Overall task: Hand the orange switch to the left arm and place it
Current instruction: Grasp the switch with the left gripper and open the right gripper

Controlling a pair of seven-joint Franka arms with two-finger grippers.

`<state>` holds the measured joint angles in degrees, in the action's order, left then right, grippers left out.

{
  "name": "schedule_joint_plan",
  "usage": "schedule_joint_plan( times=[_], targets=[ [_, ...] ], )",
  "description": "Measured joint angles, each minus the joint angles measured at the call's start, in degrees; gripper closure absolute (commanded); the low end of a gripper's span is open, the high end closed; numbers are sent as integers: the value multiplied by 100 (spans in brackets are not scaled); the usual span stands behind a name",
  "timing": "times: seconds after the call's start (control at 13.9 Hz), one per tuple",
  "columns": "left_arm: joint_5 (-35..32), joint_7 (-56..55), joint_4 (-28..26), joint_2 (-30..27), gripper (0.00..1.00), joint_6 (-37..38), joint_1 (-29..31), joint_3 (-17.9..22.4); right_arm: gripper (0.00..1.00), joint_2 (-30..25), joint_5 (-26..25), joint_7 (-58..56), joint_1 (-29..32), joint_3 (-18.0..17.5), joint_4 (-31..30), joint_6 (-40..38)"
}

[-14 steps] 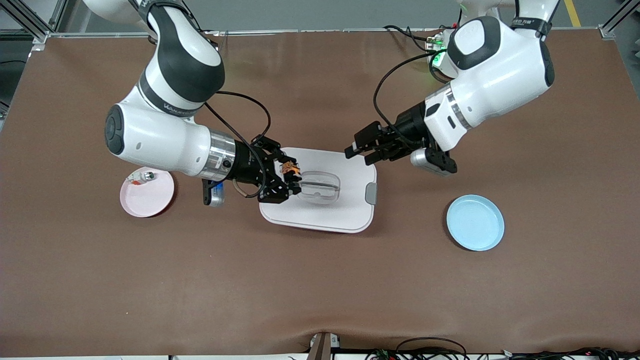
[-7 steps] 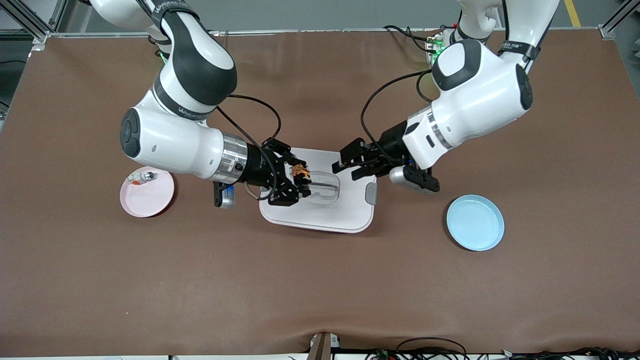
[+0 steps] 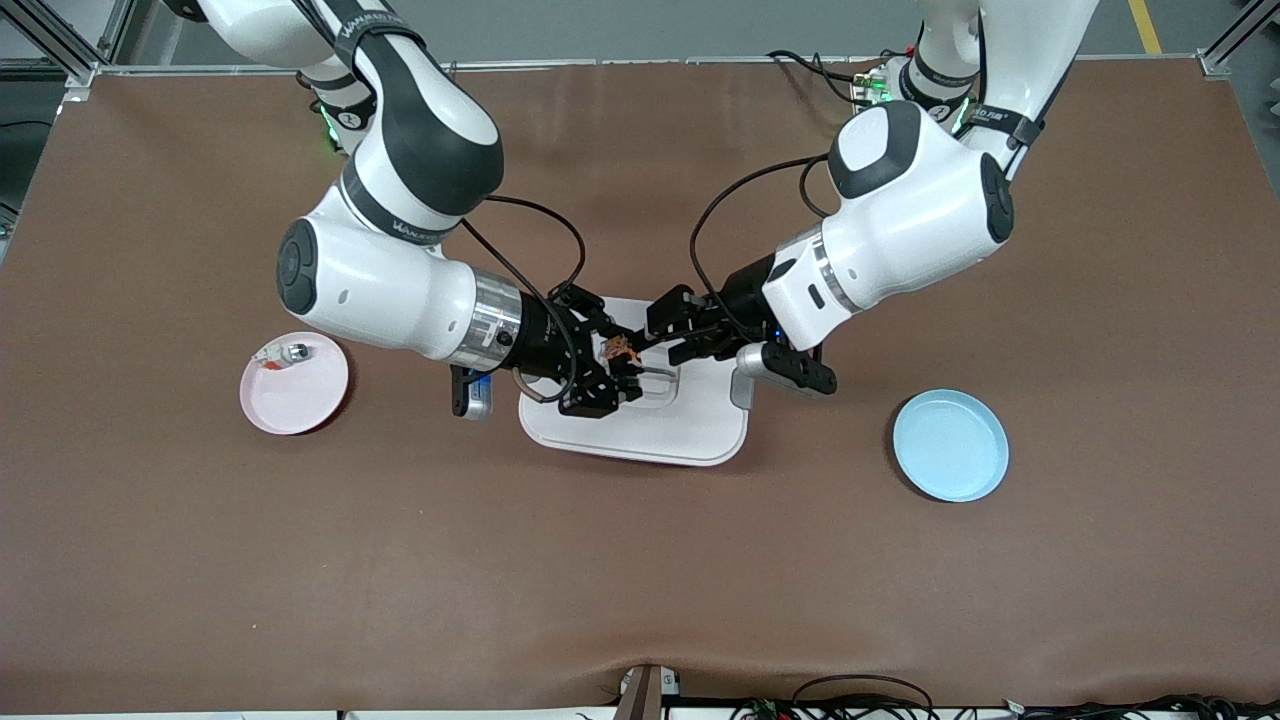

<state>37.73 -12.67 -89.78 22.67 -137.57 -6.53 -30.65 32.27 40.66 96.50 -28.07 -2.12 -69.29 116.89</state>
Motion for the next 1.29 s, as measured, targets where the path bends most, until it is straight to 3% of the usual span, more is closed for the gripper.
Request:
schedule_joint_plan(
  times=[0.93, 1.08, 1.29],
  targets=[
    [0, 11, 254, 401, 40, -402, -156, 0, 100, 99, 0, 96, -12, 12, 174, 23],
    [0, 11, 306, 461, 43, -403, -207, 0, 100, 122, 0, 98, -13, 12, 199, 54],
    [0, 11, 368, 548, 56, -409, -260, 0, 100, 137, 0, 99, -18, 12, 205, 79]
  ],
)
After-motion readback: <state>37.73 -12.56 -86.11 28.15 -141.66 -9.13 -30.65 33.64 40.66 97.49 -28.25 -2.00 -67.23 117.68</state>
